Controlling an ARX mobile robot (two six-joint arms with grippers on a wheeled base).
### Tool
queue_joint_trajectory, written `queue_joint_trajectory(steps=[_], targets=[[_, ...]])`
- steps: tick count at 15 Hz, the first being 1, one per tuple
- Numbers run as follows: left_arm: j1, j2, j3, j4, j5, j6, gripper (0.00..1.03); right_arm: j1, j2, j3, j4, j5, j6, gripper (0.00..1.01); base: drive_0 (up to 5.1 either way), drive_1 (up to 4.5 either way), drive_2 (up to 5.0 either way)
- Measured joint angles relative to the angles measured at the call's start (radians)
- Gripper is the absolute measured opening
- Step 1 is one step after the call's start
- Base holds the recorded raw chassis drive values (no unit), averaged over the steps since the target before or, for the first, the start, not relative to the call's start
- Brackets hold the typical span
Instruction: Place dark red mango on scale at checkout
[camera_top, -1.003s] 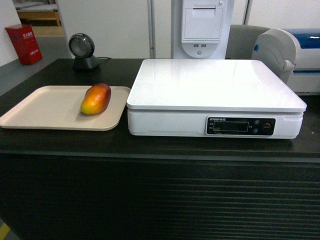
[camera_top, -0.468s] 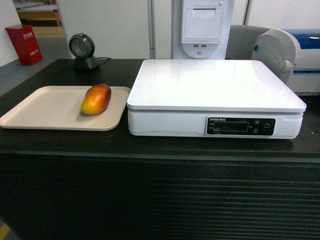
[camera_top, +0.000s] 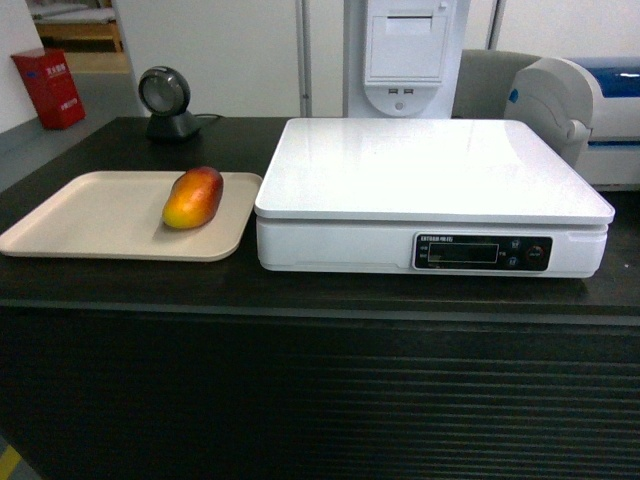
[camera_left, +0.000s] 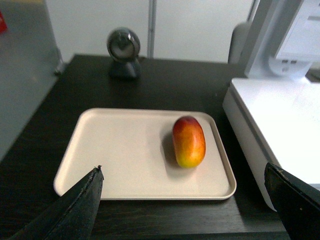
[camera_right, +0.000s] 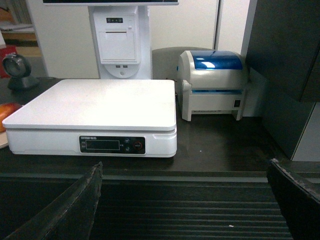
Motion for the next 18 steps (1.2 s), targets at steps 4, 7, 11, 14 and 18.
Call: queue_joint_trajectory(steps=[4, 7, 11, 14, 18], targets=[[-0.061, 0.492, 0.470, -0.175, 0.015, 0.016, 0.98, 0.000, 0.000, 0.000, 0.000, 0.000, 0.000, 0.98, 0.0, 0.00, 0.0], [-0.078, 0.748, 0.791, -0.332, 0.021, 0.017, 0.98, 0.000, 0.000, 0.000, 0.000, 0.000, 0.000, 0.98, 0.0, 0.00, 0.0], [-0.124, 0.909, 1.039, -0.490, 0.061, 0.013, 0.98, 0.000, 0.000, 0.000, 0.000, 0.000, 0.000, 0.98, 0.0, 0.00, 0.0], [-0.170, 0.939, 1.122, -0.579, 0.059, 0.032, 0.98, 0.000, 0.000, 0.000, 0.000, 0.000, 0.000, 0.98, 0.0, 0.00, 0.0], [-0.177, 1.007, 1.175, -0.618, -0.015, 0.062, 0.98, 0.000, 0.000, 0.000, 0.000, 0.000, 0.000, 0.98, 0.0, 0.00, 0.0]])
